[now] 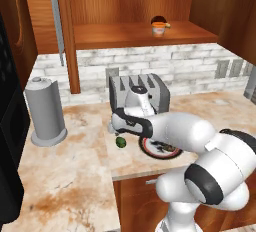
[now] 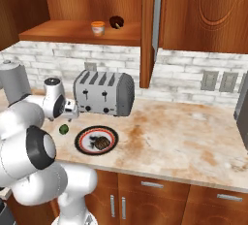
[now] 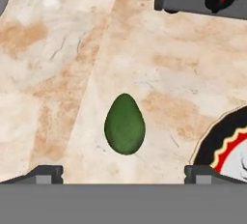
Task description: Pick the avocado and bread from the counter and place them on the plate. Then pick the jam from the cabinet and place it next to the plate. Lastly close the cabinet door.
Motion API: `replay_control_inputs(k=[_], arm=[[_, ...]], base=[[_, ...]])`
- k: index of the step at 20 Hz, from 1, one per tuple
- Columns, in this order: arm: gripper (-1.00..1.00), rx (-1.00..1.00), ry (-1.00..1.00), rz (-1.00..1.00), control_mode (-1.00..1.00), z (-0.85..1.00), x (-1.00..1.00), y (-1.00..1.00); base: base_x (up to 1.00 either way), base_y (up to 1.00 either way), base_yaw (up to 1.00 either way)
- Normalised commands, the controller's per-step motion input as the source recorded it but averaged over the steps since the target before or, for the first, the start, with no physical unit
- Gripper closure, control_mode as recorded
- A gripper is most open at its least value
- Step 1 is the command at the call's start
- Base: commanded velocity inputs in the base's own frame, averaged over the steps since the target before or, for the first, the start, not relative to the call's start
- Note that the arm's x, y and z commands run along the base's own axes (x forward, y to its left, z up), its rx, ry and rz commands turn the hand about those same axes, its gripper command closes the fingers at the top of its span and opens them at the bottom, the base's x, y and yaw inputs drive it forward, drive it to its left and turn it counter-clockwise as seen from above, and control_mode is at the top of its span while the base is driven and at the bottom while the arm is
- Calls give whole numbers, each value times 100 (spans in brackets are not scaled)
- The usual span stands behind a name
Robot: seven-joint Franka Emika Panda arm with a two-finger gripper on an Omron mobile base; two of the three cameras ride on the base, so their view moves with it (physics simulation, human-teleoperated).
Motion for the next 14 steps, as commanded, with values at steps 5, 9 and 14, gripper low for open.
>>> replay_control_inputs(k=[5, 9, 14], arm=[[-100, 0, 8, 6, -100, -26, 16, 8], [-100, 0, 12, 1, -100, -19, 6, 20], [-100, -3, 3, 0, -100, -23, 1, 6]], base=[[0, 0, 0], [0, 0, 0], [0, 0, 0]])
